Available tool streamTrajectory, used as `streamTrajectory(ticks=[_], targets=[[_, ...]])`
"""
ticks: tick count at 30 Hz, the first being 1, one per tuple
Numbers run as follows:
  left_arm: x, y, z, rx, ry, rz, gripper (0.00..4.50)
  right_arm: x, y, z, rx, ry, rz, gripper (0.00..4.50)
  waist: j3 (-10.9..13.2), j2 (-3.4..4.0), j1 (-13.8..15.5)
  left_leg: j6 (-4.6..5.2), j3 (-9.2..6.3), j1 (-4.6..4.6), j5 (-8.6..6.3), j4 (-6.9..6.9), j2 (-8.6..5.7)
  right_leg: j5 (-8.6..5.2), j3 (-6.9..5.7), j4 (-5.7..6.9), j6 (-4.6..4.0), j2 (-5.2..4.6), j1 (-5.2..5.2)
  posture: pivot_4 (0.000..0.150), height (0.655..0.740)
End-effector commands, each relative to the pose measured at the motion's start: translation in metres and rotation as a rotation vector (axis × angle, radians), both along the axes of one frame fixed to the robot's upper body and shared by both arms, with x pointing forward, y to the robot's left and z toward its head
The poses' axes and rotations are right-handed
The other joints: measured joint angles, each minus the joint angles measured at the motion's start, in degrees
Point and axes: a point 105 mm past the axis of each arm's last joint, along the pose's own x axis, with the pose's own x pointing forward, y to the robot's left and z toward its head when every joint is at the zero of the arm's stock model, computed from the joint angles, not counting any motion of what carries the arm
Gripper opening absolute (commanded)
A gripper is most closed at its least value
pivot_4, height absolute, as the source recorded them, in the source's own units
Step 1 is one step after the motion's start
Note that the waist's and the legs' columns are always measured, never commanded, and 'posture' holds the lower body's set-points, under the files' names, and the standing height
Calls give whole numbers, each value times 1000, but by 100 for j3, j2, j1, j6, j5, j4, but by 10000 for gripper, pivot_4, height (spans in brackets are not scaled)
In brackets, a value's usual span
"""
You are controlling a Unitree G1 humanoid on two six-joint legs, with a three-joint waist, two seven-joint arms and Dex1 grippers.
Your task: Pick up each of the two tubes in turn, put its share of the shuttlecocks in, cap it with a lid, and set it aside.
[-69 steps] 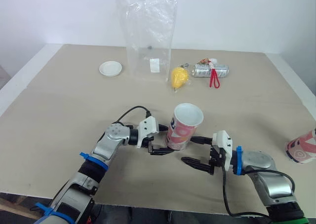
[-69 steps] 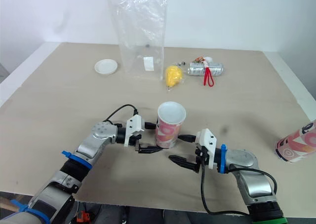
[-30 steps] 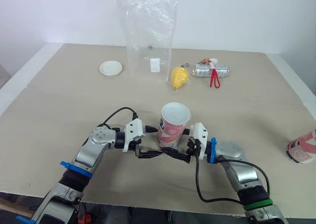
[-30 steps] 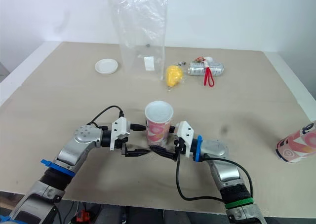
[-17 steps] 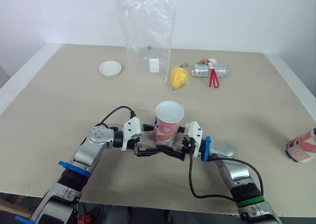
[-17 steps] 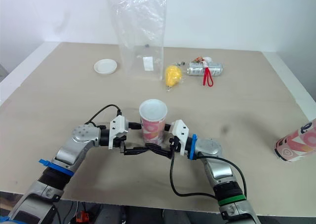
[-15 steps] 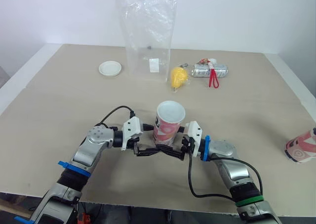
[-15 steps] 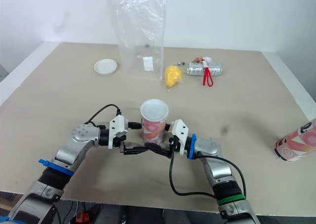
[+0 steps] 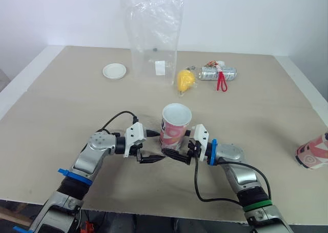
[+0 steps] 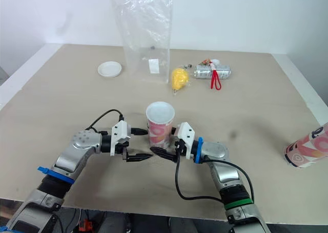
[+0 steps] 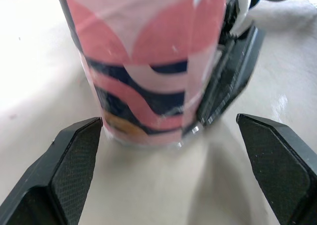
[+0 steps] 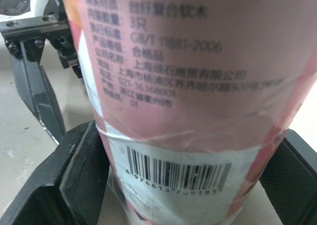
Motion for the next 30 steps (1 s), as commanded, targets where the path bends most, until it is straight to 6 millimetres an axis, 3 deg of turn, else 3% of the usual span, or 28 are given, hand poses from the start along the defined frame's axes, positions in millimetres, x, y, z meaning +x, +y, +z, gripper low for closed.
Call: streamTrajectory(ticks=[1, 16, 21, 30], targets=[[0, 9, 9, -19, -29, 6, 45000, 4, -2, 3, -6, -13, -4, 44571, 0, 0, -1, 0, 0, 0, 0, 0, 0, 1, 0, 0, 0, 0, 0, 1500, 7400], [-2, 6, 9, -30, -31, 3, 45000, 0, -1, -1, -4, 0, 6, 44571, 0, 0, 1, 0, 0, 0, 0, -1, 0, 0, 0, 0, 0, -1, 0, 1500, 7400], [-1, 3, 10, -38, -35, -1, 45000, -2, -2, -2, -3, 1, -4, 31595, 0, 0, 3, 0, 0, -1, 0, -1, 0, -1, 0, 0, 1, -1, 0, 1500, 7400], [-2, 1, 13, -54, -40, -5, 45000, -2, -6, 0, -1, -4, -28, 31595, 0, 0, 4, 0, 0, -1, 0, -1, 0, -3, 0, 0, 1, -1, 0, 1500, 7400]])
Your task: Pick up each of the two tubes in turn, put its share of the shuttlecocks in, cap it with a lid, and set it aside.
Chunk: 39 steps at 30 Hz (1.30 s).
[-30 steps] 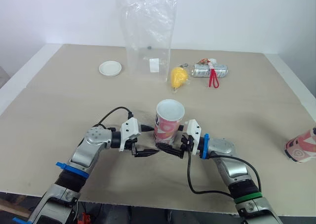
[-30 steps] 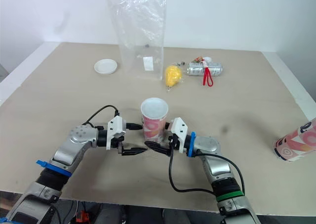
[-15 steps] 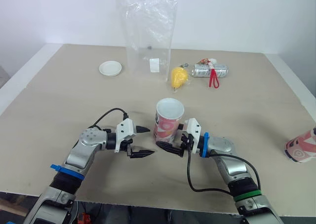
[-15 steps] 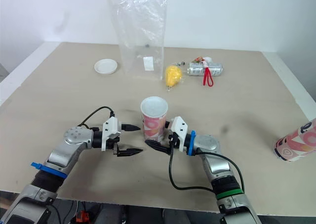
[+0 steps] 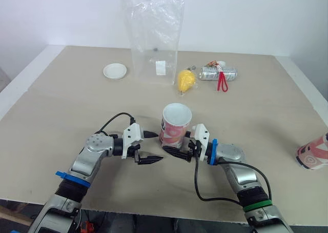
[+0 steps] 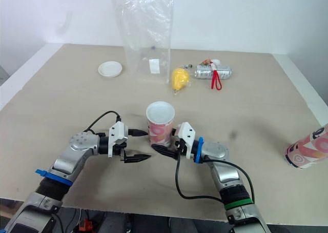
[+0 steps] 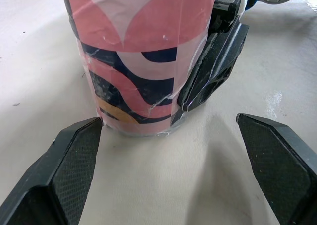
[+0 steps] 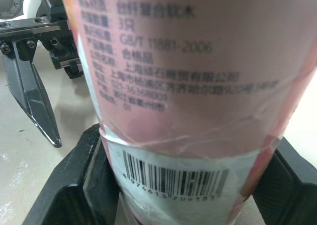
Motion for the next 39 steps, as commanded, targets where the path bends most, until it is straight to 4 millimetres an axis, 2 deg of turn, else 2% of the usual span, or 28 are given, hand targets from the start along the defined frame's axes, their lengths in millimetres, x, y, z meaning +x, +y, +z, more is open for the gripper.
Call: streamTrajectory(ticks=[1, 6, 9, 13, 17, 19, 23, 28, 34, 39], targets=[[0, -3, 14, -32, -53, -15, 45000, -1, -6, 1, -3, 0, -23, 31595, 0, 0, 0, 0, 0, 0, 0, 0, 0, 0, 0, 0, 0, 0, 0, 1500, 7400], [-5, -10, 23, -71, -53, -35, 45000, -4, -27, 20, 78, -14, -154, 31595, 1, -1, 25, 0, -5, -8, 0, -1, -3, -3, -2, 0, 0, -3, -1, 1500, 7400], [-10, -13, 27, -79, -46, -63, 45000, -11, -58, 33, 149, -30, -340, 31595, 2, 0, 25, -2, -4, -14, -2, -3, -12, -5, -1, -2, 0, -13, -2, 1500, 7400], [-13, -17, 30, -85, -33, -94, 45000, -20, -114, 47, 232, -83, -710, 31595, 2, 1, 21, -6, -6, -14, -4, -8, -11, -19, -3, -1, 8, -12, -6, 1500, 7400], [-12, -26, 37, -133, -33, -94, 45000, -31, -158, 44, 231, -103, -974, 31595, 2, 1, 8, -6, -2, -10, -4, -7, -9, -16, -1, 0, 6, -12, -6, 1500, 7400], [-13, -29, 38, -144, -39, -95, 45000, -33, -167, 43, 226, -107, -1029, 31595, 2, 2, 3, -6, -1, -10, -4, -7, -10, -16, 0, -1, 6, -13, -6, 1500, 7400], [-15, -36, 39, -164, -47, -95, 45000, -33, -199, 39, 234, -104, -1184, 31595, 1, 6, -5, -5, 7, -5, -3, -6, -8, -12, 5, 0, 3, -12, -8, 1500, 7400], [-13, -37, 40, -166, -56, -90, 45000, -28, -214, 36, 236, -103, -1253, 31595, 1, 8, -3, -4, 7, -6, -3, -7, -8, -12, 6, 0, 2, -12, -8, 1500, 7400], [-8, -37, 45, -187, -72, -71, 45000, -27, -227, 24, 241, -59, -1331, 31595, 1, 9, 3, -4, 6, -9, -3, -9, -11, -16, 7, -1, 6, -12, -7, 1500, 7400], [-13, -38, 51, -227, -67, -89, 45000, -30, -234, 16, 237, -30, -1367, 31595, 1, 10, 2, -4, 6, -9, -3, -9, -12, -17, 8, -1, 7, -13, -7, 1500, 7400]])
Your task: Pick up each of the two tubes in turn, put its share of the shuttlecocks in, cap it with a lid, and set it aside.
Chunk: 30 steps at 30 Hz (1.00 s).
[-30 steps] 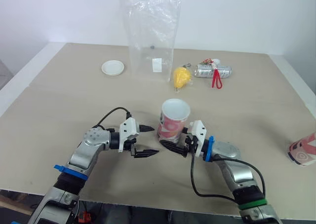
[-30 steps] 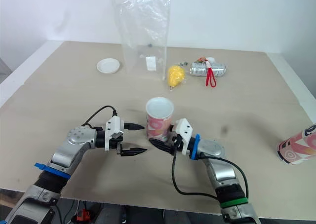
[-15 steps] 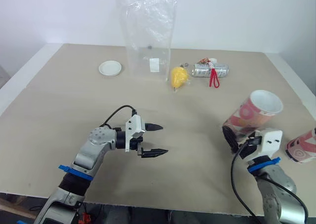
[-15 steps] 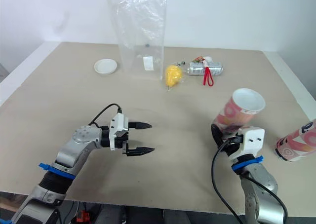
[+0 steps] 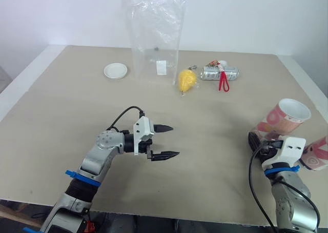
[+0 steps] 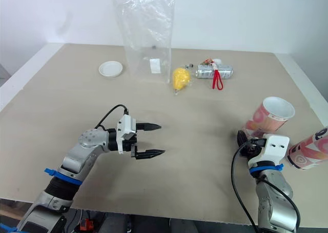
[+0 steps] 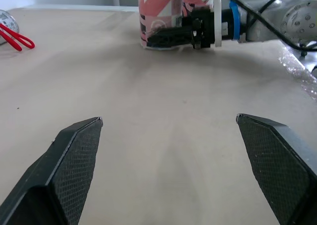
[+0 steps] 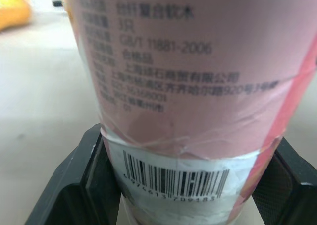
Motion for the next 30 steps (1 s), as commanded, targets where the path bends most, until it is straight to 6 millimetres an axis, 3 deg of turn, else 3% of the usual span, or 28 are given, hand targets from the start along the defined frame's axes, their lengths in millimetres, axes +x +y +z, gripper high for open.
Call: streamTrajectory(ticks=[1, 9, 10, 12, 17, 30], targets=[[-5, -1, 15, -44, -47, -26, 45000, -5, -13, 9, -6, -33, -47, 31595, -1, 1, 0, 0, 0, 0, 0, 0, 0, 0, 0, 0, 0, 1, 0, 1500, 7400], [-6, -3, 11, -32, -63, -41, 45000, -4, -18, 5, 38, -10, -34, 31595, -1, 1, 0, 0, 0, 1, 0, 1, 0, 1, 0, 0, 0, 0, 2, 1500, 7400], [-6, -3, 11, -30, -64, -42, 45000, -4, -17, 4, 41, -7, -22, 40480, -1, 1, 0, 0, 0, 1, 0, 1, 0, 1, 0, 0, 0, 0, 2, 1500, 7400], [-6, -3, 11, -26, -67, -43, 45000, -4, -16, 3, 36, 0, -11, 44617, -1, 1, 0, 0, -1, 1, 0, 1, 0, 1, 0, 0, 0, 1, 2, 1500, 7400], [-5, -2, 9, -19, -71, -41, 45000, -11, -15, -1, 6, 25, 3, 44617, -2, 2, 0, 0, -1, 1, 0, 1, 0, -1, -1, -1, 0, 1, 2, 1500, 7400], [-1, 3, 4, 11, -72, -27, 45000, -65, 4, -9, -51, 105, 66, 44617, -3, 3, 10, 0, -6, 2, -1, -2, 1, -13, -5, -1, -14, 0, 3, 1500, 7400]])
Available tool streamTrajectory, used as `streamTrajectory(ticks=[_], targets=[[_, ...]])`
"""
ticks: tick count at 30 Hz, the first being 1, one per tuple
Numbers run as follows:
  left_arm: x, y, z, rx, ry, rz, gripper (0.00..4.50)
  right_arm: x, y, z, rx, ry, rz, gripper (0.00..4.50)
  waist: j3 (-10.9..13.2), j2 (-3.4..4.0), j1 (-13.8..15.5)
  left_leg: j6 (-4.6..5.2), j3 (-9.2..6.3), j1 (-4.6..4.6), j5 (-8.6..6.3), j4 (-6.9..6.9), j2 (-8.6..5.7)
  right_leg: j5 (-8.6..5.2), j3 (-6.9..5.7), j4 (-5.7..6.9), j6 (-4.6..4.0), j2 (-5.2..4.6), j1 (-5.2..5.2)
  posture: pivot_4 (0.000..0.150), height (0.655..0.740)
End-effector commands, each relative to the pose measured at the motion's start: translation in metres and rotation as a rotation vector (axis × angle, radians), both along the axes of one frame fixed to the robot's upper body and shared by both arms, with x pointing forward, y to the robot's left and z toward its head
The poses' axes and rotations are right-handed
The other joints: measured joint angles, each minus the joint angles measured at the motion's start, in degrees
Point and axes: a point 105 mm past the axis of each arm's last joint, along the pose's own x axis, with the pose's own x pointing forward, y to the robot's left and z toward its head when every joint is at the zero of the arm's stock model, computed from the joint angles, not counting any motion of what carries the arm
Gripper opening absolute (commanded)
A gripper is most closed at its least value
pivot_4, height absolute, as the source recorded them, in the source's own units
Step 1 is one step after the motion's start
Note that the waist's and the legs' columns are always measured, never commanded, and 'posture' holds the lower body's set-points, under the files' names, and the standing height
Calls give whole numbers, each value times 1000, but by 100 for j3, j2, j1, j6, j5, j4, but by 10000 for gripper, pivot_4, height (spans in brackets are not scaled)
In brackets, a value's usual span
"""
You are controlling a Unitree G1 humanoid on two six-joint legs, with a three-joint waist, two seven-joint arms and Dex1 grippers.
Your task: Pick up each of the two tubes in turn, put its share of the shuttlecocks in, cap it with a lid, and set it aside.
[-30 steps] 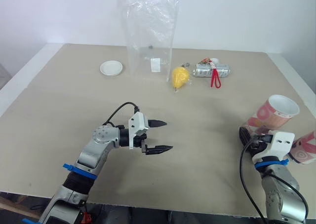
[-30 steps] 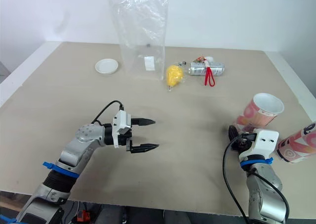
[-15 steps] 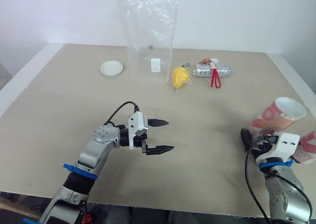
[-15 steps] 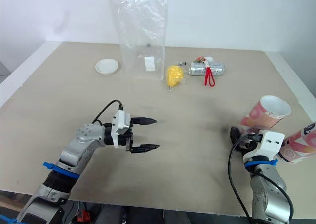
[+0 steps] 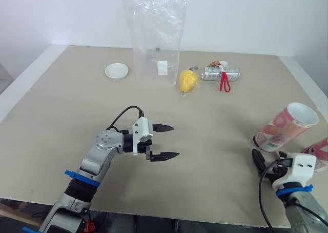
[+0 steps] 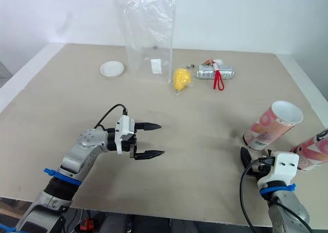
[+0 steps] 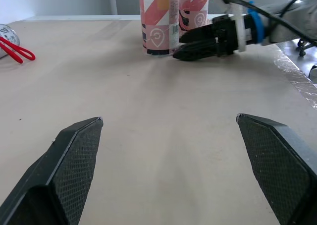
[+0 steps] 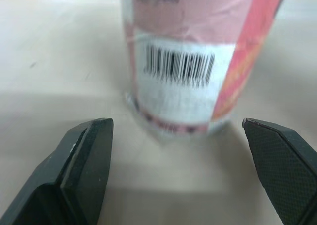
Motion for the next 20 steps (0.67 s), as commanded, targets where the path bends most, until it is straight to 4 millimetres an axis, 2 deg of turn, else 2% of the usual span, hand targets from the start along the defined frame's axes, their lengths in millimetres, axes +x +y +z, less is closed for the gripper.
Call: streamTrajectory(ticks=[1, 6, 9, 13, 15, 17, 20], targets=[[3, 2, 3, 7, -32, 2, 45000, -15, 9, 7, -21, -11, 39, 44617, -2, 3, 1, 0, 1, 0, 0, 1, 1, -6, 1, 0, -12, -1, 0, 1500, 7400], [10, 10, -2, 42, -39, 48, 45000, -19, 45, 20, -118, -41, 308, 44617, -1, 3, -13, 0, 5, 1, 0, 1, 1, -8, 2, 0, -16, -2, -1, 1500, 7400], [12, 21, -9, 79, -39, 85, 45000, -19, 90, 21, -133, -64, 626, 44617, -1, 2, -33, 0, 13, 6, 0, 1, 5, -5, 4, 0, -19, -1, -3, 1500, 7400], [14, 33, -13, 103, -29, 134, 45000, -8, 125, 25, -149, -96, 904, 44617, 2, -3, -36, 0, 10, 7, 0, 2, 7, -4, 2, 0, -21, 0, -1, 1500, 7400], [15, 37, -14, 114, -27, 155, 45000, -3, 133, 26, -164, -104, 978, 44617, 6, -8, -18, 0, 15, 5, 1, 5, 6, 0, 4, 0, -20, -2, -2, 1500, 7400], [17, 45, -16, 141, -41, 195, 45000, 10, 137, 28, -162, -108, 1053, 44617, 10, -16, 7, 1, 8, 3, 1, 8, 3, -1, 1, 0, -16, -2, 2, 1500, 7400], [18, 65, -17, 179, -73, 257, 45000, 31, 134, 30, -200, -83, 1174, 44617, 19, -25, -12, 0, 14, 3, 1, 8, 4, 3, 3, -2, -11, -3, 0, 1500, 7400]])
